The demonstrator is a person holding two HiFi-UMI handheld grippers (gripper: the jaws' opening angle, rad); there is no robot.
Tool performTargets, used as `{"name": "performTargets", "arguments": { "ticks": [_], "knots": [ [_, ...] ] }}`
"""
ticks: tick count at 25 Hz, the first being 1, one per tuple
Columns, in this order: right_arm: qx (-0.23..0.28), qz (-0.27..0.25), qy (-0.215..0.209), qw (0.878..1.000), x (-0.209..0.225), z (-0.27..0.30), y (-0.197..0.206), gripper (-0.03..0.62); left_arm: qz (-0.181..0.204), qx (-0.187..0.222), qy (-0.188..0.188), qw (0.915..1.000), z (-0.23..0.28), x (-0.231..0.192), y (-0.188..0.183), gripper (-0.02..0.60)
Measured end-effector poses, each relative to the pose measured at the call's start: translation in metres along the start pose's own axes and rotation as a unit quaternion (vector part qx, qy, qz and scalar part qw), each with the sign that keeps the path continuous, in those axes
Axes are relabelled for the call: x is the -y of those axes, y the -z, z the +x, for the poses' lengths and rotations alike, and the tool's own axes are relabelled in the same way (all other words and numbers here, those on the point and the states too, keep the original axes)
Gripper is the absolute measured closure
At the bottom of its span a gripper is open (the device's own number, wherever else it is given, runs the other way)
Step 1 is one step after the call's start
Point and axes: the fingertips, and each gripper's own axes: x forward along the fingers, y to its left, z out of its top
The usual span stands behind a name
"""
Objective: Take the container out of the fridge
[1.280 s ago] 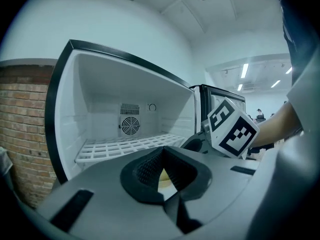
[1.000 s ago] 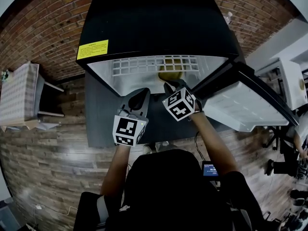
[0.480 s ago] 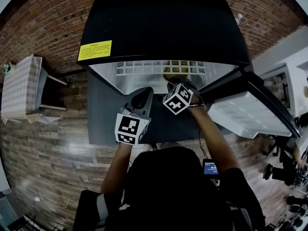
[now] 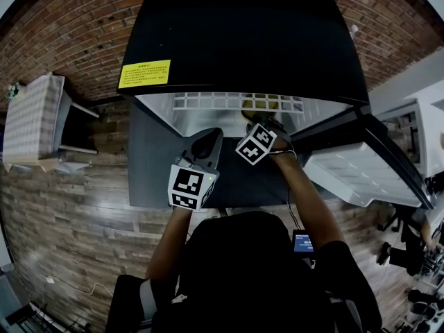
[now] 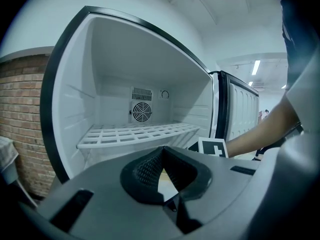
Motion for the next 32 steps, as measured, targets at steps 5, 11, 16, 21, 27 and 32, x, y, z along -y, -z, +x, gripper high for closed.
{"name": "performTargets", "arguments": {
  "ticks": [5, 11, 16, 21, 27, 32],
  "knots": [
    [-0.014, -0.007, -0.008, 1.000, -0.005, 0.012, 0.007, 0.444, -0.002, -0.003, -0.003, 1.0000, 0.000, -0.003, 0.003, 0.568],
    [-0.018, -0.013, -0.007, 1.000, -0.008, 0.017, 0.008, 0.468, -0.004, -0.004, -0.007, 1.0000, -0.002, -0.005, 0.004, 0.568],
    [-0.019, -0.020, -0.003, 1.000, -0.009, 0.017, 0.008, 0.499, -0.007, -0.004, -0.008, 0.9999, -0.002, -0.006, 0.004, 0.568],
    [-0.018, -0.025, 0.006, 1.000, -0.007, 0.017, 0.009, 0.522, -0.009, -0.006, -0.007, 0.9999, -0.002, -0.005, 0.007, 0.568],
    [-0.019, -0.035, 0.009, 0.999, -0.009, 0.015, 0.010, 0.531, -0.011, -0.007, -0.004, 0.9999, -0.002, -0.003, 0.008, 0.568],
    [-0.017, -0.051, 0.004, 0.999, -0.014, 0.012, 0.013, 0.540, -0.012, -0.004, -0.002, 0.9999, -0.002, -0.001, 0.008, 0.568]
  ]
}}
